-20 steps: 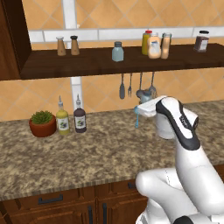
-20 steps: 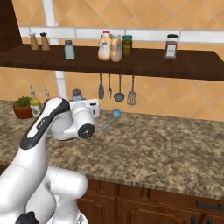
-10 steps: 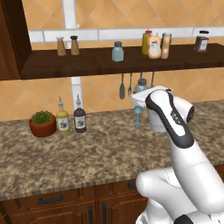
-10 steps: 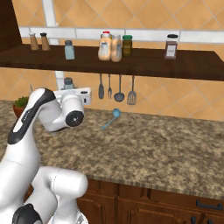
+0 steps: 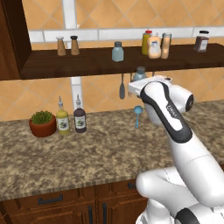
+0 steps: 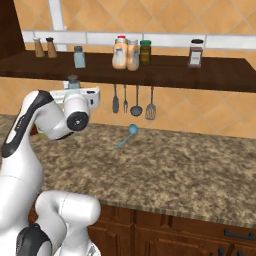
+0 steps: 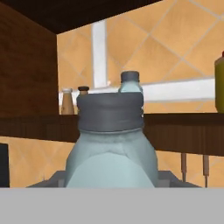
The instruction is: Put the shaker and condiment bottle from the counter next to their counterparts in the cabinet.
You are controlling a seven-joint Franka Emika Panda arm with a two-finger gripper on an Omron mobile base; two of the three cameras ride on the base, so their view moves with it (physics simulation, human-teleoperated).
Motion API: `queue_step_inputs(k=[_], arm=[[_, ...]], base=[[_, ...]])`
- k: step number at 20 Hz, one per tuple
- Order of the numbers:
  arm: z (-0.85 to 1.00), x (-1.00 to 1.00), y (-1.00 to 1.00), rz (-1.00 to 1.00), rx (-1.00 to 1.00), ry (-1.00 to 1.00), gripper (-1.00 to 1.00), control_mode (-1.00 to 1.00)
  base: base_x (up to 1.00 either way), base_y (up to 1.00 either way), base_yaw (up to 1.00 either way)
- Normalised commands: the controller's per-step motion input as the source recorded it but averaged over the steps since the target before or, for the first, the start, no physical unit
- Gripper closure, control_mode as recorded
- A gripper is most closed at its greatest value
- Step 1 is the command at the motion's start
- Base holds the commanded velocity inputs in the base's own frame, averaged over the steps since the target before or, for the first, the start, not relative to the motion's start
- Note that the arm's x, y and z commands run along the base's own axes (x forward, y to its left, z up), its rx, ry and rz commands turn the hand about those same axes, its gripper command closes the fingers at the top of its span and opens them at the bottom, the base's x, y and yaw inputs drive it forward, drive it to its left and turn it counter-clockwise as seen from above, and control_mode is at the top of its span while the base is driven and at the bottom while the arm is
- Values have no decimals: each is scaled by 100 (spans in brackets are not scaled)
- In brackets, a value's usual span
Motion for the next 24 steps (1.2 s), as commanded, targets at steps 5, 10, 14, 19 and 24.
queue_step_inputs(k=[5,10,14,19,24], arm=[[45,0,14,0,0,0,100,-100],[33,0,27,0,0,1,100,-100],[34,0,26,0,0,0,100,-100],[21,24,19,-1,0,6,100,-100],[15,27,32,-2,0,6,100,-100]], base=[[0,0,0],[0,0,0],[0,0,0],[0,0,0],[0,0,0]])
